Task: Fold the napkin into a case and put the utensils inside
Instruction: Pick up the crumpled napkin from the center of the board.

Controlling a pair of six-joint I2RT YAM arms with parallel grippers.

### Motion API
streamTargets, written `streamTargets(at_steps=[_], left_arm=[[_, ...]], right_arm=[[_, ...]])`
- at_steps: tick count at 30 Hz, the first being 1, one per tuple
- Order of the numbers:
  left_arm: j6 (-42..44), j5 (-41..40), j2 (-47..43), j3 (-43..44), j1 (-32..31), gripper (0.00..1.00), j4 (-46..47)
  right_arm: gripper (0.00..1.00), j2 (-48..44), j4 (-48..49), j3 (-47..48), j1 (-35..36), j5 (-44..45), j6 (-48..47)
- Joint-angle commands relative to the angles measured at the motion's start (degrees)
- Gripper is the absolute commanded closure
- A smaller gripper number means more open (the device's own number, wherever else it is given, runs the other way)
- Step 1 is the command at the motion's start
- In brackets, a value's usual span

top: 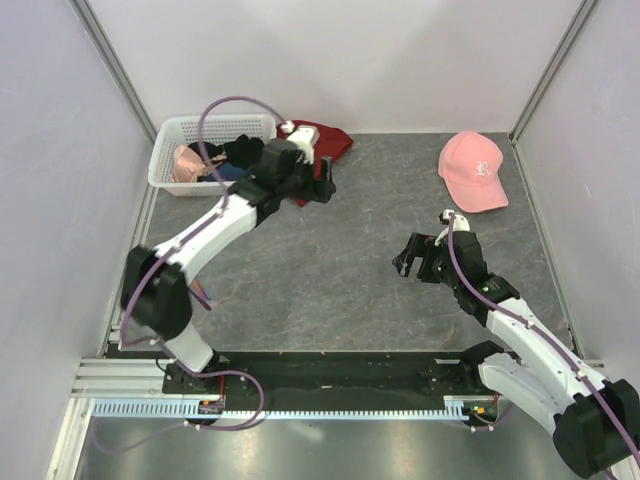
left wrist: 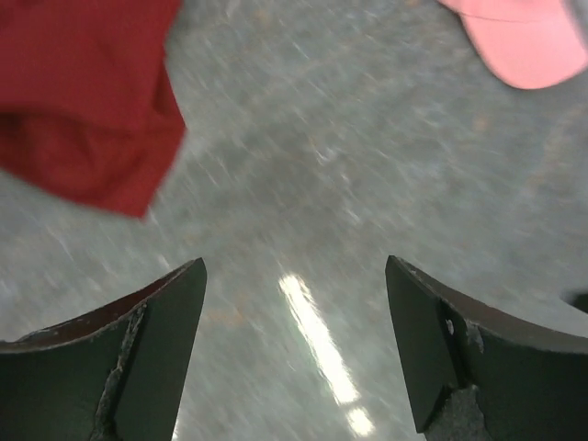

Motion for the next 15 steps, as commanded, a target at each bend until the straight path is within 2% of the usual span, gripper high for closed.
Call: streamTargets(at_steps=[1, 3, 7, 9, 10, 12, 15], left_arm=[[16.53, -13.38, 13.6, 16.95, -2.54, 0.14, -7.27], [20.74, -15.69, 21.84, 22.87, -2.54, 0.14, -9.65], [29.61, -17.88, 34.78, 42.44, -2.54, 0.14, -16.42], [34.35, -19.38, 42.06, 47.66, -2.54, 0.12, -18.69], [35.59, -20.26, 44.19, 52.91, -2.54, 0.11, -19.75], [38.75, -21.66, 47.98, 56.46, -2.54, 0.05, -20.64], [40.96, -24.74, 53.61, 61.56, -1.67, 0.03, -20.12]], right_arm=[[0.02, -0.5, -2.04, 4.23, -0.11, -3.66, -3.23], [0.02, -0.76, -3.53, 5.11, -0.2, -3.66, -3.93], [0.02, -0.76, -5.73, 6.34, -0.29, -3.84, -4.81], [0.02, -0.67, -6.44, 6.95, -0.46, -4.54, -4.64], [0.02, -0.58, -6.44, 7.13, -0.73, -5.76, -4.46], [0.02, -0.58, -6.35, 7.48, -0.99, -6.38, -4.37], [0.02, -0.15, -6.27, 8.18, -1.34, -6.65, -4.72]])
